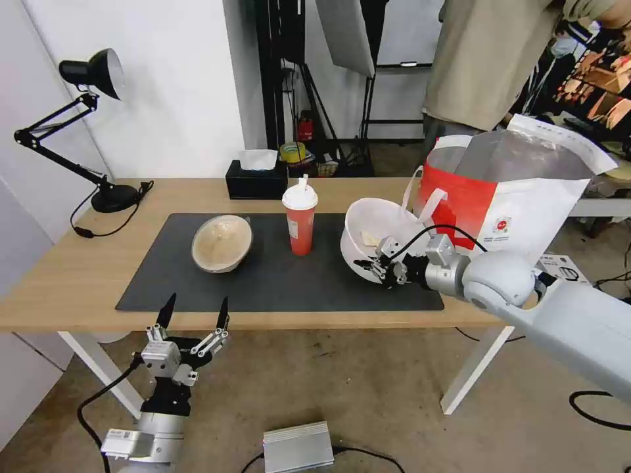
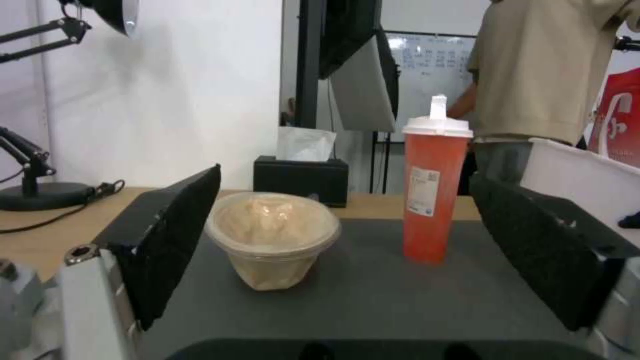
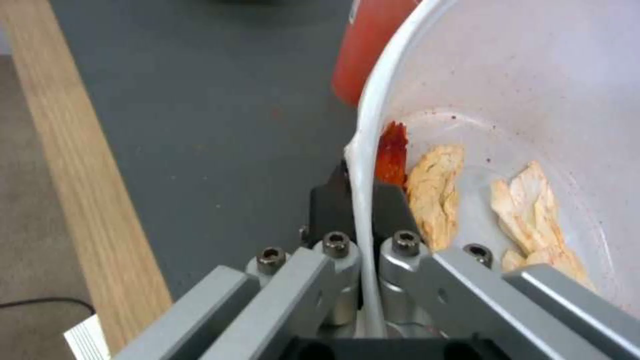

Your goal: Pick up the trash from the table and place it into the takeout bag.

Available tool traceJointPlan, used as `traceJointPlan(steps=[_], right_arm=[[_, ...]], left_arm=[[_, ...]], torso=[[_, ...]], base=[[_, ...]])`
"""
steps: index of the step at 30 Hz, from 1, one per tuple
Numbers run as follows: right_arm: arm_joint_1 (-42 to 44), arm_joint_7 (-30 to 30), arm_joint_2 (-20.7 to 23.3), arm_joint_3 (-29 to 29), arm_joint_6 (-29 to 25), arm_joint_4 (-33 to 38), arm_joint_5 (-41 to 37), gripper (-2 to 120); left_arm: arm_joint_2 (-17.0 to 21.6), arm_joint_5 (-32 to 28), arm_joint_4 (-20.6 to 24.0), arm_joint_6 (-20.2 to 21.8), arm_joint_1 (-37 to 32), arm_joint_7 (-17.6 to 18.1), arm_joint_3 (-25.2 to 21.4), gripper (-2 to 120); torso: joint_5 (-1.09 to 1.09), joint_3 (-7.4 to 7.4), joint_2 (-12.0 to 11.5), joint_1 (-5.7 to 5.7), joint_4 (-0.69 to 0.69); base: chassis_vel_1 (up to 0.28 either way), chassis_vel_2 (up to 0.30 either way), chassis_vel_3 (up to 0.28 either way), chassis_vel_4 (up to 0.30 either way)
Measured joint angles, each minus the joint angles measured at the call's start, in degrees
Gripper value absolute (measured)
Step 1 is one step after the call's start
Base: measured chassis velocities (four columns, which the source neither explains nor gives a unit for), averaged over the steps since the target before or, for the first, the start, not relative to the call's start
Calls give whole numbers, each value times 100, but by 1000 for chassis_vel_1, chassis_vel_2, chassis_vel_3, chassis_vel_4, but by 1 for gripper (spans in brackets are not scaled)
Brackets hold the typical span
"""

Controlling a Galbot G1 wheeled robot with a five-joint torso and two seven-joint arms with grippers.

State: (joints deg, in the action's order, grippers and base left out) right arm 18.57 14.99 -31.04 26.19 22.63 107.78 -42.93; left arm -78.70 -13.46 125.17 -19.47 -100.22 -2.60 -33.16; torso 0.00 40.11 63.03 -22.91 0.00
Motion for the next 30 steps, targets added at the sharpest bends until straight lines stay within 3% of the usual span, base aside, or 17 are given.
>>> traceJointPlan(steps=[30], right_arm=[[-183,37,98,30,318,1137,-228,0]], left_arm=[[-45,-14,-49,-74,32,0,-22,100]], torso=[[0,0,0,0,0]], base=[[0,0,0,0]])
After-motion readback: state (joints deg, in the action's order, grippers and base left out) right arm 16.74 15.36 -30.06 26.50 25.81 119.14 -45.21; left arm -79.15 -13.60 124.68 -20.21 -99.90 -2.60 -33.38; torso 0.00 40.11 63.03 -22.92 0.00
